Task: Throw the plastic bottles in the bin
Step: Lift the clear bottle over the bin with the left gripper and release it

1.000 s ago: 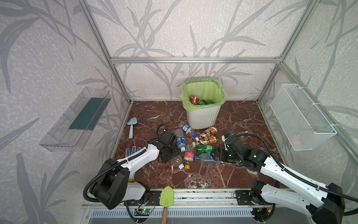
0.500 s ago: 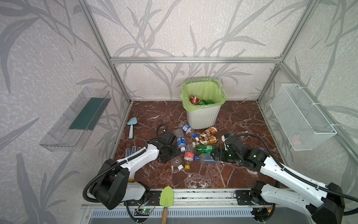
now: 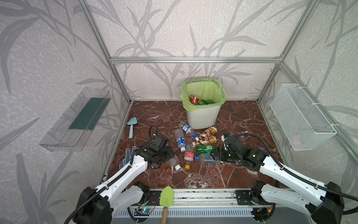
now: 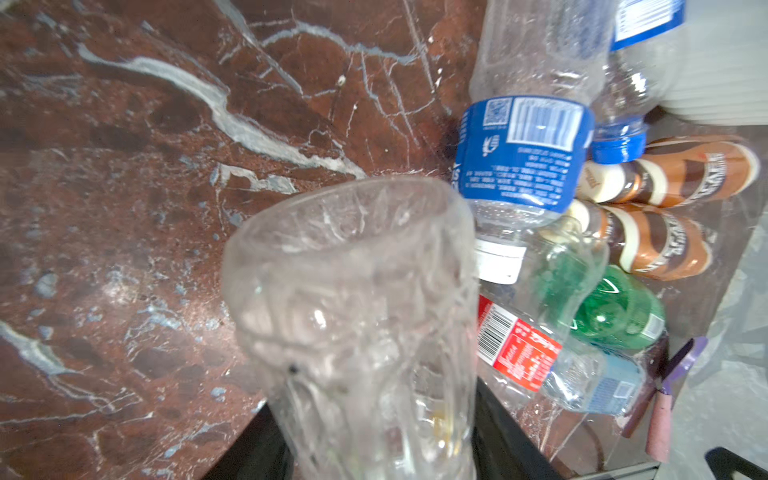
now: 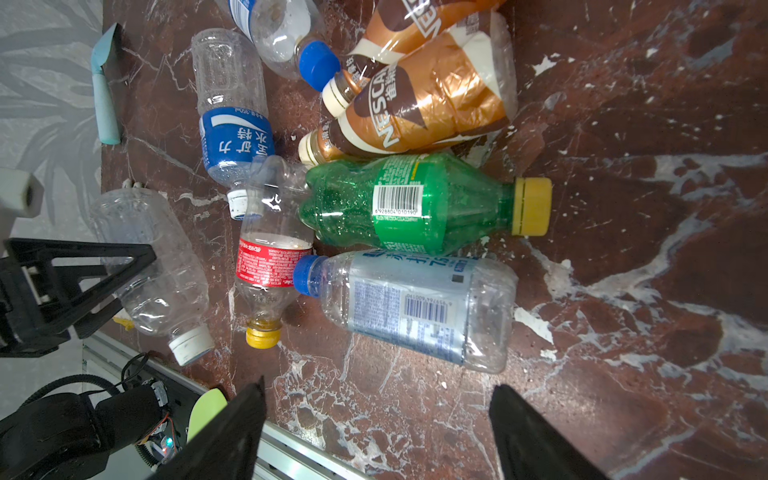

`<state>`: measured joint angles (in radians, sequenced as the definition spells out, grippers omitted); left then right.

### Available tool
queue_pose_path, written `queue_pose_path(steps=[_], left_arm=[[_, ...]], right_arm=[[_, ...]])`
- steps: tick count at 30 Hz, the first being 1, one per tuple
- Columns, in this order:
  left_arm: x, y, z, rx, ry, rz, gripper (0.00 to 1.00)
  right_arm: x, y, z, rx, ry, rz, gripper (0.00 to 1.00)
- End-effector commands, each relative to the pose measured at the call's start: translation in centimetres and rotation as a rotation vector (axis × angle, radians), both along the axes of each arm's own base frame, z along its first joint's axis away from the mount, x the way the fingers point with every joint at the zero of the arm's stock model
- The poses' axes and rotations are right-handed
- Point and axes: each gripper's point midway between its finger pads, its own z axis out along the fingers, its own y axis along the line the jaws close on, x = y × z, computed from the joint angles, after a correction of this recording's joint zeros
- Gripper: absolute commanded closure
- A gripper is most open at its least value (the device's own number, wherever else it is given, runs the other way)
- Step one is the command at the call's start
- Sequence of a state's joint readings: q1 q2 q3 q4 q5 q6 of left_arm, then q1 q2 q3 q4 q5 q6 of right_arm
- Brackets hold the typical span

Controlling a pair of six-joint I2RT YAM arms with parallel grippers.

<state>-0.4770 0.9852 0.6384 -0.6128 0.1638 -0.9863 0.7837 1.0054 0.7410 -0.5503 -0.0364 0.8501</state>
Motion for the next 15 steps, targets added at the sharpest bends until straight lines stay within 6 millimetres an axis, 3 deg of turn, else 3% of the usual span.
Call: queue_pose_path(steps=[1,5,8,11,15], left_arm=[[-0.2,0.5,1.5,-0.003,-0.046,0.001,0.40],[0.8,0.0,5.9,-0.031,-0.150,-0.027,0.40],[2.5,-1.0,10.3,-0.065,-0.243,-0.056,0.40],[5.3,-2.7,16.2,-0.102,-0.362,-0.096,0.40],[11.2,-6.4,28.3,-0.172,-0.593,-0.165,0.39]], right_arm=[[0.1,0.3,0.6,0.021,-0.009,-0.006,0.15],[0.1,-0.1,0.8,0.016,-0.021,-0.015,0.15],[0.0,-0.4,1.0,0.016,-0.030,-0.021,0.15],[0.0,-0.8,1.8,0.021,-0.047,-0.029,0.15],[-0.1,-1.6,3.6,0.028,-0.087,-0.044,0.15]])
